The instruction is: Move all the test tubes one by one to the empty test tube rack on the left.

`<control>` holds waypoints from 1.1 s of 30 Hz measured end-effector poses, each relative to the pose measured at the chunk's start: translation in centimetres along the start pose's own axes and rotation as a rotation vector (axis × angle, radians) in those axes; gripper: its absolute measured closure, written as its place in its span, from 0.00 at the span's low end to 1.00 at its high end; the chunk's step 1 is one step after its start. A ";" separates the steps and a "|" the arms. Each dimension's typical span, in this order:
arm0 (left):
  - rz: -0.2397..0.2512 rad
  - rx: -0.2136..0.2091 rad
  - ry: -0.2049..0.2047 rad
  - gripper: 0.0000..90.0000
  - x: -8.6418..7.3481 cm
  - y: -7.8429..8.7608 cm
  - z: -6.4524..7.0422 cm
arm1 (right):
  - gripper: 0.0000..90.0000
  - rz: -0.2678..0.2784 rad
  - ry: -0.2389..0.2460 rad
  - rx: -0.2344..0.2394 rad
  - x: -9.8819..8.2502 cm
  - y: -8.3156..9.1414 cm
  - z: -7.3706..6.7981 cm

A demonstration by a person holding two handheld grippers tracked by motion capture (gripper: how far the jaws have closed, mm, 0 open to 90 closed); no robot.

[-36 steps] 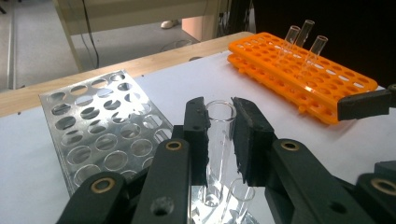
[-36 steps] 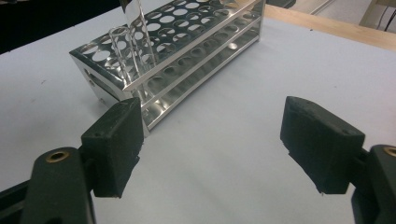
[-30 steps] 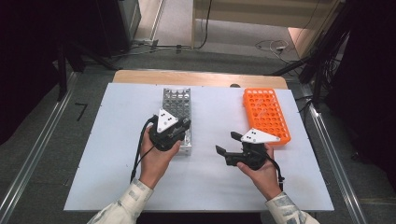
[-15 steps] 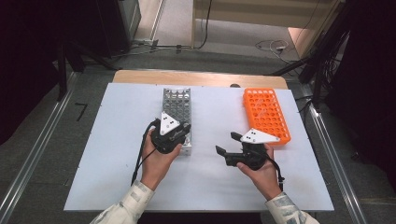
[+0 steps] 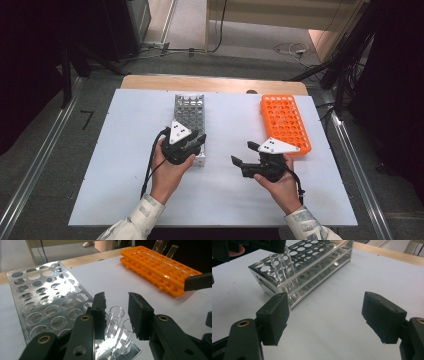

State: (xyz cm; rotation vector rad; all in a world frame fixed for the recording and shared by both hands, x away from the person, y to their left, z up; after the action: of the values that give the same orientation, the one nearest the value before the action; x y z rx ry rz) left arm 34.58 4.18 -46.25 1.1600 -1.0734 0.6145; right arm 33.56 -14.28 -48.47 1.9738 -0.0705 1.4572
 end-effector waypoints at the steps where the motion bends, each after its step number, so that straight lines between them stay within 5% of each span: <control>1: 0.003 -0.004 0.006 0.68 0.1 0.1 0.0 | 0.23 0.003 -0.001 -0.003 0.0 0.1 0.1; 15: 0.051 -0.026 0.074 0.33 0.9 1.4 -0.2 | 0.23 0.068 -0.045 -0.121 0.8 3.1 4.0; 24: 0.042 -0.030 0.073 0.26 0.4 1.4 -0.3 | 0.24 0.073 -0.104 -0.261 0.1 5.1 8.6; 33: 0.048 -0.024 0.073 0.21 0.5 1.3 -0.5 | 0.27 0.063 -0.127 -0.364 -0.6 4.9 12.7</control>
State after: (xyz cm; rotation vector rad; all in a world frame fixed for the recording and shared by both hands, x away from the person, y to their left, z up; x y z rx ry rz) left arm 33.87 5.02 -45.26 1.0856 -1.0461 0.6748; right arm 41.80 -25.15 -48.51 1.7723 -0.4275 1.2526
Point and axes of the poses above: each handheld gripper's, and its own axes: y roughly backward along the jaws, x roughly out of its top, z roughly to its right, the point moved 8 cm from there along -y, roughly forward along the jaws, and after that the axes turned 11 degrees about x, right-handed, at the moved point
